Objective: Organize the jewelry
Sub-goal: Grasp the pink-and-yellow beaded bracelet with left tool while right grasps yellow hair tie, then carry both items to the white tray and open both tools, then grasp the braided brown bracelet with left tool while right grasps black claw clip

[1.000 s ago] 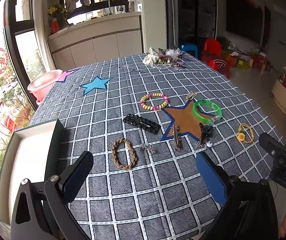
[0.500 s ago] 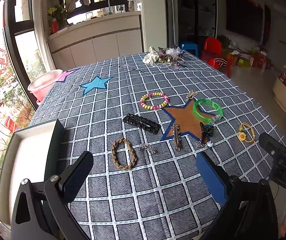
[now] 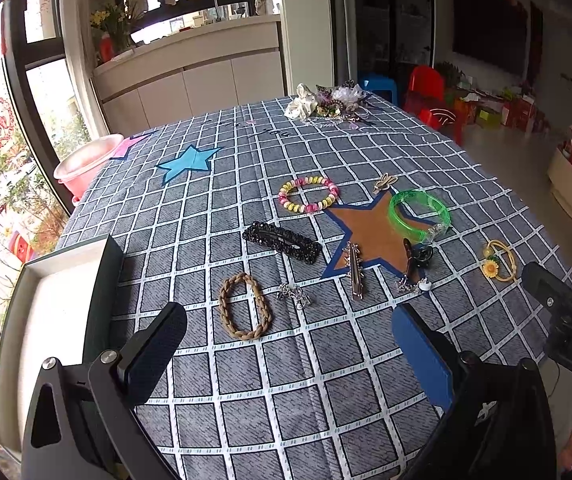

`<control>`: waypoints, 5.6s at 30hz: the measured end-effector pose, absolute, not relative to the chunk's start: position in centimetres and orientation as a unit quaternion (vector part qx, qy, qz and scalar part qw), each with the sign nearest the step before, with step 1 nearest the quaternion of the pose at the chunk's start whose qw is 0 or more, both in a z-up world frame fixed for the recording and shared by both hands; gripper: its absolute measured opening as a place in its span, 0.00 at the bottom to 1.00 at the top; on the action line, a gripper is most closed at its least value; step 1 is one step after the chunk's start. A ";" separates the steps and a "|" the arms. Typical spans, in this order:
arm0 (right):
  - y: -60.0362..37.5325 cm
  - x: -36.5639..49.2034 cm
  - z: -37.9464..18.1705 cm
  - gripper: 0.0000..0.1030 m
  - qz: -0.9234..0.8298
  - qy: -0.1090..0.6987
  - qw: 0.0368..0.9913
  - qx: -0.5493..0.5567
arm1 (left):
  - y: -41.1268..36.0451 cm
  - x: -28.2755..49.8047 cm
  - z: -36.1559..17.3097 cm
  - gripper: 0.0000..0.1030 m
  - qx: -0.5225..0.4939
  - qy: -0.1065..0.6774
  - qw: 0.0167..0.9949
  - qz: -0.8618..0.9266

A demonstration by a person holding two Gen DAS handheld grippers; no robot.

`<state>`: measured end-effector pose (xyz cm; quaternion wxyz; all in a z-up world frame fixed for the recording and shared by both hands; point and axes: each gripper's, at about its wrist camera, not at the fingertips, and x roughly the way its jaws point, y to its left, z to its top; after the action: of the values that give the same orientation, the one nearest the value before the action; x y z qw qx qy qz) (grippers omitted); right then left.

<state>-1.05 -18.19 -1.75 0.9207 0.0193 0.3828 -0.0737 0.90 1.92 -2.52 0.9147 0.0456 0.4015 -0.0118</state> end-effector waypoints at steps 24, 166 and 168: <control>-22.2 6.4 -7.2 1.00 -0.048 0.488 0.871 0.000 | 1.0 19.5 -6.3 1.00 0.068 0.498 0.861 -0.084; -14.1 4.6 -5.9 1.00 0.093 0.488 0.866 0.063 | 7.5 2.7 -4.8 1.00 0.017 0.458 0.889 0.013; -15.0 4.4 -6.3 1.00 0.084 0.488 0.866 0.071 | 7.2 2.8 -5.4 1.00 0.018 0.460 0.887 0.021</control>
<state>4.44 -14.99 -6.34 0.8656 0.0712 0.4884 0.0838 2.81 7.18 -5.43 0.8873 0.0182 0.4604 0.0207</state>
